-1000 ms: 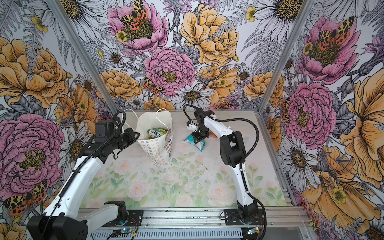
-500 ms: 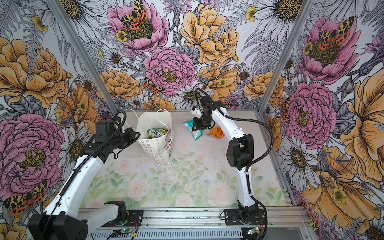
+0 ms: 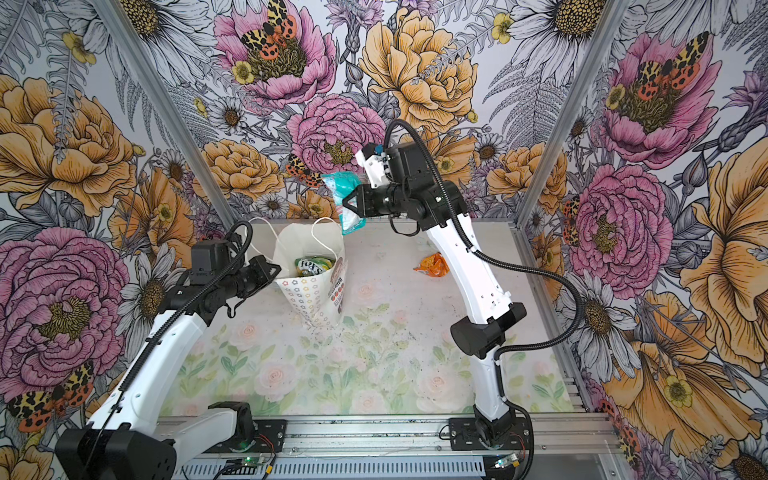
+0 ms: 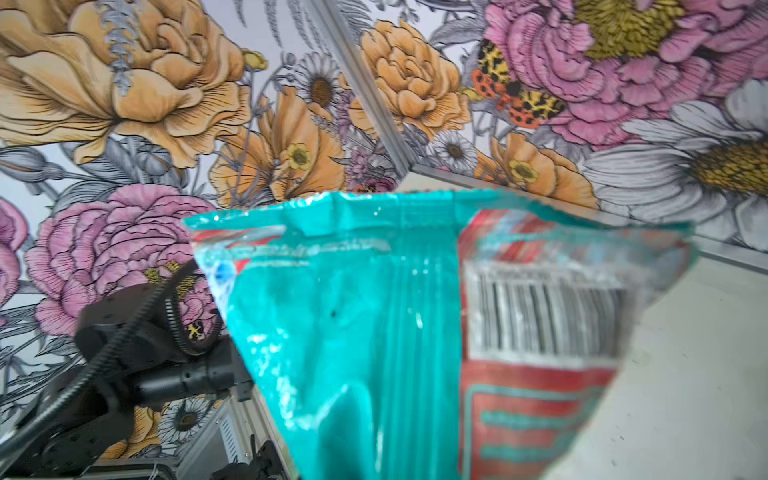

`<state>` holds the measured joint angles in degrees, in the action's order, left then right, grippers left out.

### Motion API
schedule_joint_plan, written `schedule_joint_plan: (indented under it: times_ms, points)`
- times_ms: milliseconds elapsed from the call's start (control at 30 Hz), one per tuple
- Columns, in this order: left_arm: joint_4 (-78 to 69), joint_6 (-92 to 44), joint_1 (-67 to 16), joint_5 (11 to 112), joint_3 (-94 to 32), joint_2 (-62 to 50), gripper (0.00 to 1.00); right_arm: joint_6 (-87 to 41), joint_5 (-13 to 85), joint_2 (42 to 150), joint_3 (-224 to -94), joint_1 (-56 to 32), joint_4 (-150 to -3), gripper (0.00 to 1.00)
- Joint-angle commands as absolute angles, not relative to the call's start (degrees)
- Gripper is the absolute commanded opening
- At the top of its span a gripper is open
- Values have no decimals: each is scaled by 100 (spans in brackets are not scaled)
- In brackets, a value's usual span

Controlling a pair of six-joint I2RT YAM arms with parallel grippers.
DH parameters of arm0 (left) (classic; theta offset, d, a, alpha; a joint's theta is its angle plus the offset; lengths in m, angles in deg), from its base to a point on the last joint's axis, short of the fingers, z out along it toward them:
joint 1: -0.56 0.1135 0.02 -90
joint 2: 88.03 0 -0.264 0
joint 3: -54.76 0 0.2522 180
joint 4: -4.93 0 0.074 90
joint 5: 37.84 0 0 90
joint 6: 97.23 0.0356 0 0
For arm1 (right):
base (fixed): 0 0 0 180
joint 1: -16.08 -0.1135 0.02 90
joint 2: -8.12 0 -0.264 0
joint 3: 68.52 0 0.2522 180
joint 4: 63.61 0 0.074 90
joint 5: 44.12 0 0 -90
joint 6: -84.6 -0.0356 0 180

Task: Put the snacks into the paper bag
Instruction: 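Lift the teal snack bag with the right gripper toward the paper bag, then lower the teal snack bag into the paper bag opening with the right gripper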

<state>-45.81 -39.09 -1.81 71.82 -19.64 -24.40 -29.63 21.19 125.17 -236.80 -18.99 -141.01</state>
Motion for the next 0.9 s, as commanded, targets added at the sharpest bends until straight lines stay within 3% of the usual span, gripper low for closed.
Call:
schedule_joint_plan:
  times_ms: [0, 233, 867]
  points:
    - [-4733, -3966, -144, 7211, -2000, -2396, 0, -3326, 2832, 12464, -23793, -2430, -13432, 0]
    - [-4733, -3975, -146, 7220, -1982, -2430, 0, -3480, 3901, 12830, -23776, -3287, -12776, 0]
    - [-4733, -3989, -154, 7251, -1955, -2510, 0, -3417, 4856, 13525, -23367, -3683, -12571, 0]
